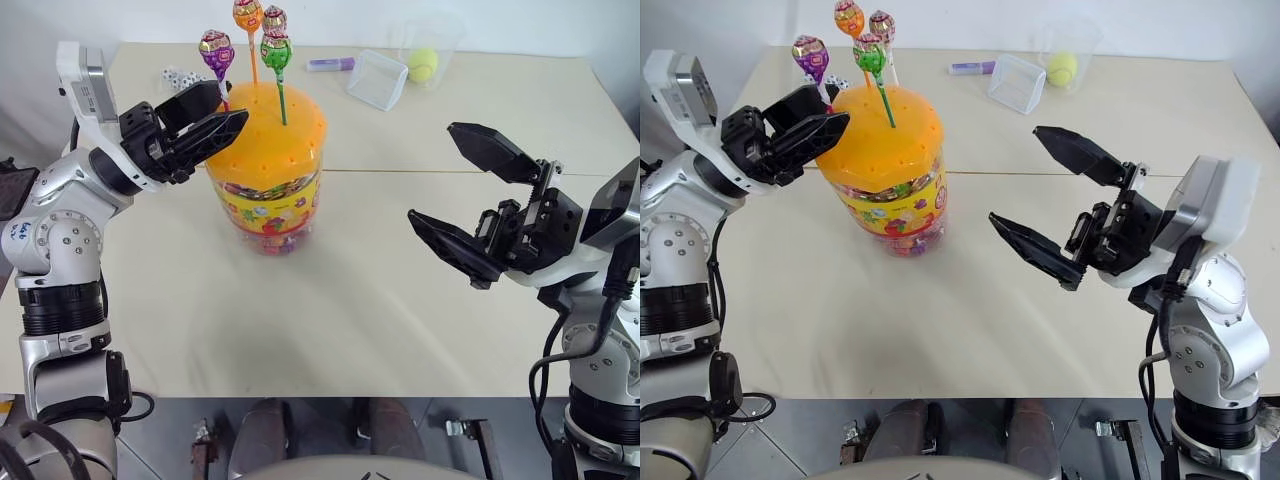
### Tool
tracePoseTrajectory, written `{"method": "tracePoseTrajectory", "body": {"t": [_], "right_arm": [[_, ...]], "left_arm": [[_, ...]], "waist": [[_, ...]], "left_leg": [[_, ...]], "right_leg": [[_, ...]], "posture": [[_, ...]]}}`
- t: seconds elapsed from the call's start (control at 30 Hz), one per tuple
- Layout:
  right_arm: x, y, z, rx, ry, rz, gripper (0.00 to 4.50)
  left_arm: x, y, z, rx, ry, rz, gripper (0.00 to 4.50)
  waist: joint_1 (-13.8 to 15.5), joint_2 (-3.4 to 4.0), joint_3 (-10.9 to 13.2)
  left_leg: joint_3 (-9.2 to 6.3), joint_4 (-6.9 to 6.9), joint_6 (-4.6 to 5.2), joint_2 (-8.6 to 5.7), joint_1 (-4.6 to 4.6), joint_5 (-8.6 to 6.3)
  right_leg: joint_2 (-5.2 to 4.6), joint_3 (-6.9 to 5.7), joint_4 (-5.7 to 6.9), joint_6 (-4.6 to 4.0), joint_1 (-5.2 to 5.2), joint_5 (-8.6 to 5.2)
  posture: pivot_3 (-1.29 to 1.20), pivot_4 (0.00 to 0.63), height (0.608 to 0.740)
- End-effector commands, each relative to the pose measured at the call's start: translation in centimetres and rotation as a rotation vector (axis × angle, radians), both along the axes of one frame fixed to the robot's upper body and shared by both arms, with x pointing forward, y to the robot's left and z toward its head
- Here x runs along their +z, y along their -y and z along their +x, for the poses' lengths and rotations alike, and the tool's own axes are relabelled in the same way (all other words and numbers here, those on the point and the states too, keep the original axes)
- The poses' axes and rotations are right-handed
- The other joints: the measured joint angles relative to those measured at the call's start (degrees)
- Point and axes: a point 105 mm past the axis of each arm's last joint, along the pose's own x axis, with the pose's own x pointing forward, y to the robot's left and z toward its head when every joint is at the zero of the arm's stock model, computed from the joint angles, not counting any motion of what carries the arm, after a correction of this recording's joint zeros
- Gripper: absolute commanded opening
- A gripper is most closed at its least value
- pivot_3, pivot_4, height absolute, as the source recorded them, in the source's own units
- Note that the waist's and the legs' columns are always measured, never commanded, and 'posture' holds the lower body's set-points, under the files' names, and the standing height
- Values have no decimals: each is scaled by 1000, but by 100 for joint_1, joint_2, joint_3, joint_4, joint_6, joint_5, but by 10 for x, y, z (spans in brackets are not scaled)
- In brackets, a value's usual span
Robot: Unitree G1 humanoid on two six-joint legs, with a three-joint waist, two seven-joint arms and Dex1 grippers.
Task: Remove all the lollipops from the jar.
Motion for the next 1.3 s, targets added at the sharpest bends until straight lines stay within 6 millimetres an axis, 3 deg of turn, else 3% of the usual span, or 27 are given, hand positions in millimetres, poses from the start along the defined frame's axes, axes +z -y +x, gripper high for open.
{"method": "tracePoseTrajectory", "body": {"t": [0.03, 0.13, 0.23, 0.37, 0.47, 0.57, 0.63, 0.67, 0.73, 0.8, 0.9, 1.0, 1.13, 1.2, 1.3], "right_arm": [[8, 1, -8, -7, 52, 24, 4500], [7, 0, -7, -4, 49, 29, 4500], [5, -2, -7, 16, 44, 25, 4500], [-8, -16, -6, 78, 109, -130, 4500], [-16, -21, -3, 146, 87, -199, 4500], [-33, -25, 3, 218, 23, -325, 4500], [-43, -24, 10, 243, -9, -392, 4500], [-46, -23, 11, 252, -12, -415, 4500], [-56, -20, 19, 253, -44, -477, 4500], [-63, -16, 24, 254, -58, -518, 4500], [-63, -14, 28, 247, -80, -510, 4500], [-59, -14, 27, 250, -76, -492, 4500], [-45, -12, 24, 246, -64, -401, 4500], [-34, -9, 21, 234, -51, -338, 4500], [-13, 3, 19, 177, -41, -218, 4500]], "left_arm": [[10, 0, -1, -12, 33, -9, 1860], [12, -3, -1, -13, 29, -35, 931], [29, -12, -1, -6, 39, -172, 22], [63, -51, -8, 96, 76, -409, 22], [60, -85, -16, 246, 54, -426, 22], [17, -122, -24, 470, -72, -199, 22], [-41, -150, -30, 668, -245, 57, 22], [-60, -159, -36, 723, -295, 149, 22], [-120, -180, -60, 836, -515, 329, 22], [-154, -182, -85, 854, -649, 404, 22], [-171, -173, -100, 836, -725, 380, 22], [-184, -170, -107, 836, -787, 389, 712], [-181, -174, -104, 836, -755, 403, 1908], [-165, -177, -97, 817, -650, 400, 2471], [-110, -169, -83, 720, -379, 338, 3372]], "waist": [[2, 0, 0], [4, -1, 0], [21, -2, 1], [-15, -4, 2], [-106, -4, 3], [-232, 0, 4], [-254, 1, 5], [-246, 1, 6], [-225, -2, 10], [-191, -6, 10], [-14, -22, 14], [63, -18, 15], [57, -15, 14], [59, -14, 15], [84, -15, 14]], "left_leg": [[0, 0, 0, 0, 0, 0], [0, 0, 0, 0, 0, 0], [0, 0, 0, 0, 0, 0], [-2, 2, 0, 0, 0, 0], [-5, -6, 0, 3, 4, 0], [1, -16, 0, 2, 15, 0], [0, -24, 0, 3, 15, 0], [-1, -27, 0, 3, 14, 0], [1, -25, -3, 4, 10, -2], [3, -20, -5, 8, 4, -7], [-3, -10, -5, 13, -4, -12], [-4, -2, -8, 13, -1, -11], [1, -3, -10, 19, 2, -11], [4, -3, -13, 25, 2, -11], [3, -3, -16, 31, -4, -12]], "right_leg": [[0, 0, 0, 0, 0, 0], [0, 0, 0, 0, 0, 0], [0, 0, 0, 0, 0, 0], [0, 3, 0, 0, 0, 0], [0, -1, 1, 0, 0, 0], [0, 3, 0, 0, -1, 0], [3, 2, 0, -2, -4, -1], [4, 2, 1, -4, -5, -2], [4, 3, -4, -3, -7, -3], [7, 6, -12, -4, -8, -4], [8, 7, -13, -4, -8, -4], [7, 12, -11, -7, -6, -5], [15, 12, -7, -11, -7, -7], [22, 12, -6, -13, -9, -8], [29, 9, -7, -16, -12, -9]], "posture": [[0, 150, 740], [0, 150, 740], [0, 150, 740], [0, 150, 740], [0, 150, 740], [0, 150, 740], [0, 150, 740], [0, 150, 740], [0, 150, 740], [0, 150, 740], [0, 150, 740], [0, 150, 740], [0, 150, 740], [0, 150, 740], [0, 150, 740]]}}
